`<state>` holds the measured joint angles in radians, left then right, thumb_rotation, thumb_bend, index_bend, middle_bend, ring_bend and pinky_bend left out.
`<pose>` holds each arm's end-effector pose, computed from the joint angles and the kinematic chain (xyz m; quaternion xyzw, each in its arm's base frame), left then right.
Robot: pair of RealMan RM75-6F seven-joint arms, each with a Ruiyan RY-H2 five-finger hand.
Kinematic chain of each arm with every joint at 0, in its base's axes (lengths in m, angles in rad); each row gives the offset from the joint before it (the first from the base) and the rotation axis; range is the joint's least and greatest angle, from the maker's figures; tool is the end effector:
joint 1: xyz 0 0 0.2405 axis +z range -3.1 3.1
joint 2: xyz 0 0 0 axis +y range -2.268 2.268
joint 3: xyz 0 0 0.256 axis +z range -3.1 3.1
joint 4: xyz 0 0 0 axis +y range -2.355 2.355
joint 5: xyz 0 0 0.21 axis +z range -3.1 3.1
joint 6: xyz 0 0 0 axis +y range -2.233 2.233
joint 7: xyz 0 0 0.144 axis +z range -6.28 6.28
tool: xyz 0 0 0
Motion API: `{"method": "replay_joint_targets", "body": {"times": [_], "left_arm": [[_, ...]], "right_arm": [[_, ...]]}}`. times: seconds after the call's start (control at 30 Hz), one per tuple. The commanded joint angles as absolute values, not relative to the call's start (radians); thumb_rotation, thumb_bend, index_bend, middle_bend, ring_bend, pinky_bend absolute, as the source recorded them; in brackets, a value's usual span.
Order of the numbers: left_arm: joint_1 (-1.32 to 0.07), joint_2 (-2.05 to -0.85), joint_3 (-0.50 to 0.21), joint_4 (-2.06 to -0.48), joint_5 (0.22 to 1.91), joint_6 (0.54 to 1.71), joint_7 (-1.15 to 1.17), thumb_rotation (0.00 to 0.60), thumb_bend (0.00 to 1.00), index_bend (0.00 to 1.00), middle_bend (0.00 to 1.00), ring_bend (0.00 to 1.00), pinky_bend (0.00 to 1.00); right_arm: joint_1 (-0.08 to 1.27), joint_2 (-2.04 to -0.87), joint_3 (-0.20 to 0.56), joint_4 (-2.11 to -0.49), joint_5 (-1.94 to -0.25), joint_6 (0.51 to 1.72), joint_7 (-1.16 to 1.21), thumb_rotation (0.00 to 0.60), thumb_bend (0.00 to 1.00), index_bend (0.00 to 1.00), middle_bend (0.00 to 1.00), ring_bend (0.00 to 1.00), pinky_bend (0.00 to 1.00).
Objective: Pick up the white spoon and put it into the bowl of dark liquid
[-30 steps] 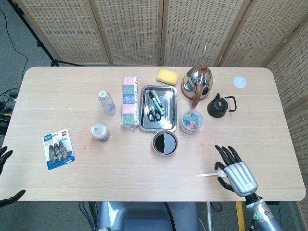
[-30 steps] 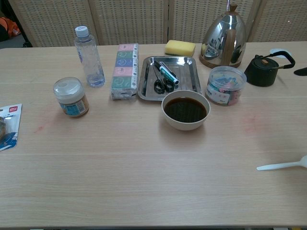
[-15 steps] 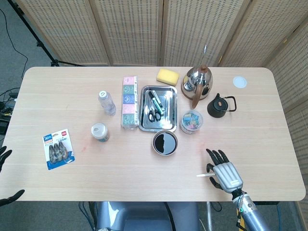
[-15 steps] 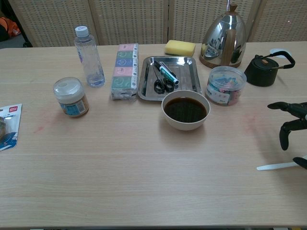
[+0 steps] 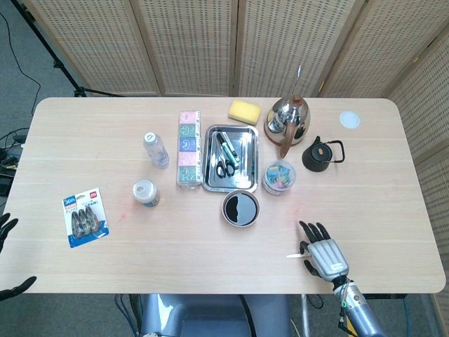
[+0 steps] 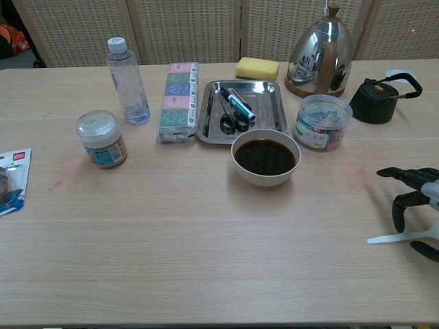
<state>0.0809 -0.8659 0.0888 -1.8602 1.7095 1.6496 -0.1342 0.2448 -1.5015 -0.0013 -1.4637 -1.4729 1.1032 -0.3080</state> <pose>-0.2740 0.1034 0.2076 -0.5809 -0.4335 -0.4231 0.5437 -0.2757 -0.2004 -0.0104 0.7405 -0.4080 0.2857 0.4512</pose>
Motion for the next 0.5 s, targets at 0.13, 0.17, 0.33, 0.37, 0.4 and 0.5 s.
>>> {"method": "replay_joint_targets", "body": {"times": [0.13, 0.17, 0.33, 0.37, 0.4, 0.5], "left_arm": [[0.080, -0.866, 0.088, -1.860, 1.708, 1.648, -0.134, 0.600, 0.00, 0.00, 0.00, 0.00, 0.00], [0.080, -0.866, 0.088, -1.860, 1.708, 1.647, -0.133, 0.600, 0.00, 0.00, 0.00, 0.00, 0.00], [0.079, -0.867, 0.087, -1.861, 1.704, 1.645, -0.132, 0.600, 0.00, 0.00, 0.00, 0.00, 0.00], [0.079, -0.867, 0.087, -1.862, 1.703, 1.644, -0.132, 0.600, 0.00, 0.00, 0.00, 0.00, 0.00], [0.079, -0.867, 0.086, -1.862, 1.703, 1.644, -0.132, 0.600, 0.00, 0.00, 0.00, 0.00, 0.00], [0.079, -0.867, 0.086, -1.862, 1.703, 1.645, -0.131, 0.600, 0.00, 0.00, 0.00, 0.00, 0.00]], "right_arm": [[0.248, -1.531, -0.006, -1.441, -1.465, 1.106, -0.307, 0.600, 0.41, 0.47, 0.00, 0.00, 0.00], [0.249, -1.536, -0.006, -1.437, -1.462, 1.106, -0.305, 0.600, 0.41, 0.47, 0.00, 0.00, 0.00], [0.255, -1.552, -0.003, -1.426, -1.455, 1.107, -0.304, 0.600, 0.41, 0.47, 0.00, 0.00, 0.00], [0.256, -1.554, -0.002, -1.425, -1.453, 1.108, -0.304, 0.600, 0.41, 0.47, 0.00, 0.00, 0.00], [0.257, -1.556, -0.001, -1.424, -1.452, 1.108, -0.304, 0.600, 0.41, 0.47, 0.00, 0.00, 0.00], [0.261, -1.560, -0.001, -1.419, -1.450, 1.110, -0.308, 0.600, 0.41, 0.47, 0.00, 0.00, 0.00]]}}
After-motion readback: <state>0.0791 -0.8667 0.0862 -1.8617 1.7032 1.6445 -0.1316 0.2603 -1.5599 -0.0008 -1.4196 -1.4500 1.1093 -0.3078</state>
